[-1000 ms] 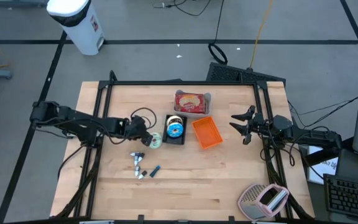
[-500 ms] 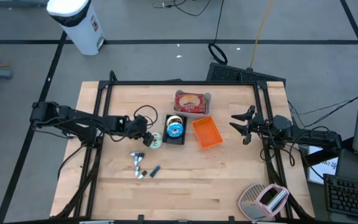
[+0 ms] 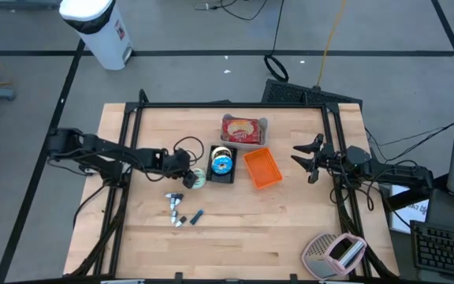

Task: Pick & Place Food Item
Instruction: Put the light blue doughnut into the black bin

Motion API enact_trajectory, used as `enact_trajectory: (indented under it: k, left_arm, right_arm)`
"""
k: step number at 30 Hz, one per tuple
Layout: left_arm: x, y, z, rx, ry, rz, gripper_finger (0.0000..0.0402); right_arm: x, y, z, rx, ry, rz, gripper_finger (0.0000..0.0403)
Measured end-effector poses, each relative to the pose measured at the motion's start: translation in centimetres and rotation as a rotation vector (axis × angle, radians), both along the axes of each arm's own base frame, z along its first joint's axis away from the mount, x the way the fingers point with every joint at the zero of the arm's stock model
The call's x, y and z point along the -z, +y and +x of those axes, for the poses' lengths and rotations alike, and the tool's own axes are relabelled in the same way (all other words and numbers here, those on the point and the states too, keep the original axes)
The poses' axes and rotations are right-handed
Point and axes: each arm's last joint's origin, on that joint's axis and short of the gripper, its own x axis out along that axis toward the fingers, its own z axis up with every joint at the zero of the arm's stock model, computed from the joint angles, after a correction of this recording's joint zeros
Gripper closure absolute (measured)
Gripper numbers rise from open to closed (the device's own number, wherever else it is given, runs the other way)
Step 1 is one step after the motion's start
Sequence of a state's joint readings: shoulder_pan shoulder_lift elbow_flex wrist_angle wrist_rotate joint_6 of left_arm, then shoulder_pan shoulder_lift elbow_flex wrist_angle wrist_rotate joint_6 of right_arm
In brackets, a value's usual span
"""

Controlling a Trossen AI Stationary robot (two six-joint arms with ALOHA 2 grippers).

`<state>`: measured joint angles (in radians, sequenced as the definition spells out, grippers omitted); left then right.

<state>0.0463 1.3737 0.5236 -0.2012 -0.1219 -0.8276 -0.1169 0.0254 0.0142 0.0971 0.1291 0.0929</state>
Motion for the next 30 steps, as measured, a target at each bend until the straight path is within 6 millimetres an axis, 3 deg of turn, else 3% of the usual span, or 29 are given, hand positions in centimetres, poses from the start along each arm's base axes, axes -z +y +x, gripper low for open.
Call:
enact_trajectory:
  k: [6,11,22,30]
  left_arm:
    - [0.9,0.0,0.3,-0.015,0.029,0.001,0.0139]
    - [0.8,0.0,0.5,0.008,0.016,-0.002,0.0163]
    - [0.7,-0.1,0.6,0.040,0.002,-0.008,0.0299]
    - [-1.9,0.0,-0.2,0.084,-0.083,0.051,0.0391]
  right_arm:
    - [0.0,0.0,0.0,0.000,0.000,0.000,0.0236]
    - [0.0,0.0,0.0,0.000,0.000,0.000,0.0236]
    - [0.0,0.0,0.0,0.000,0.000,0.000,0.0236]
    - [0.0,0.0,0.0,0.000,0.000,0.000,0.0236]
